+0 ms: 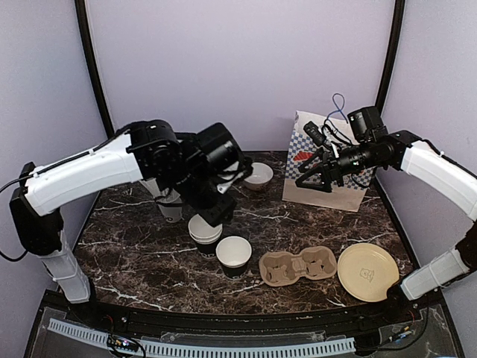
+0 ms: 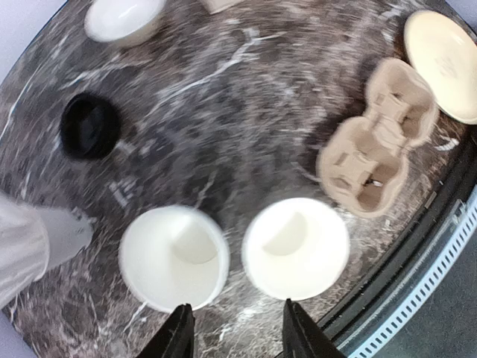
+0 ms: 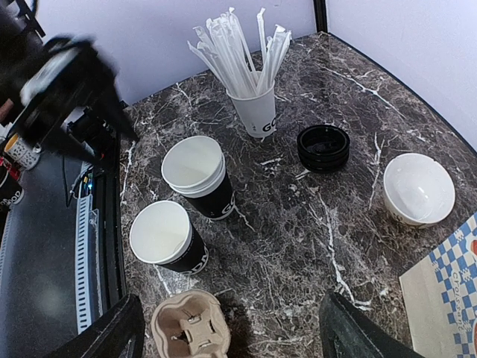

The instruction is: Pack the takeout coffee

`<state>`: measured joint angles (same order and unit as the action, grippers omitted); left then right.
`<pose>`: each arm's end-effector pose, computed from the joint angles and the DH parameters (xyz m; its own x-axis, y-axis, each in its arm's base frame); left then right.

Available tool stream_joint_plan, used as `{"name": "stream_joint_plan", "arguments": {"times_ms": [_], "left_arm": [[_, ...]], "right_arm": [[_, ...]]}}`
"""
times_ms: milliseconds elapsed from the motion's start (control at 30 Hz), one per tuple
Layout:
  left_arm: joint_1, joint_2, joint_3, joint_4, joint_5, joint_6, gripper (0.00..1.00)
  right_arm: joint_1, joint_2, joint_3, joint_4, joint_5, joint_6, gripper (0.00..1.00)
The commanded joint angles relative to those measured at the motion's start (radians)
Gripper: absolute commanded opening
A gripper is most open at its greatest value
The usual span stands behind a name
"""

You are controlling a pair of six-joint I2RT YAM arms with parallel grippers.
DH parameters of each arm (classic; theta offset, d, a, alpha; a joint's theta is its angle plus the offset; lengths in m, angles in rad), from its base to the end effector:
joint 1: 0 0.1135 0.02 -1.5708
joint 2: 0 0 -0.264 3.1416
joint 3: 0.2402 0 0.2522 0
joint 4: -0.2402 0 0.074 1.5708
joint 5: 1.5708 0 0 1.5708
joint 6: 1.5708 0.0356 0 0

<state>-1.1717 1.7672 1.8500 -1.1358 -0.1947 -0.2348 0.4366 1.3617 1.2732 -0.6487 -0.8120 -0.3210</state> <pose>0.1480 -0.3333 0.3578 -0.5300 0.6694 -0.5205 0.7645 0.6429 0.0483 0.2495 0.1449 0.3437 -0.3326 -0.3948 -0.8564 -0.9303 0.2864 0.2293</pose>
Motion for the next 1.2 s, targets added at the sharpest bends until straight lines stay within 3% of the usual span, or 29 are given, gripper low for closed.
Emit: {"name": "stream_joint_plan", "arguments": {"times_ms": [0,167,600,867,933,1167], "left_arm": [[0.155,-0.122,-0.153,-0.043,0.014,-0.235,0.43],[0.229,-0.154,-0.298,0.076,0.051,-0.306,0.46],[0.336,-0.097,-0.421,0.186,0.069,-0.339,0.44],[0.353,-0.067,-0.428,0.215,0.1,-0.326,0.29],[0.353,-0.066,-0.427,0.213,0.116,-0.324,0.2],[0.353,-0.113,-0.44,0.161,0.118,-0.333,0.01]], "right_arm": [[-0.001,0.007,0.018,0.014,-0.019,-0.004,0.81],[-0.001,0.015,0.018,0.02,-0.024,0.002,0.81],[-0.001,-0.001,-0.009,0.03,-0.02,0.007,0.81],[-0.001,0.003,-0.008,0.033,-0.025,0.011,0.81],[-0.001,0.004,-0.006,0.034,-0.026,0.012,0.81],[-0.001,0.01,-0.008,0.038,-0.024,0.012,0.81]]}}
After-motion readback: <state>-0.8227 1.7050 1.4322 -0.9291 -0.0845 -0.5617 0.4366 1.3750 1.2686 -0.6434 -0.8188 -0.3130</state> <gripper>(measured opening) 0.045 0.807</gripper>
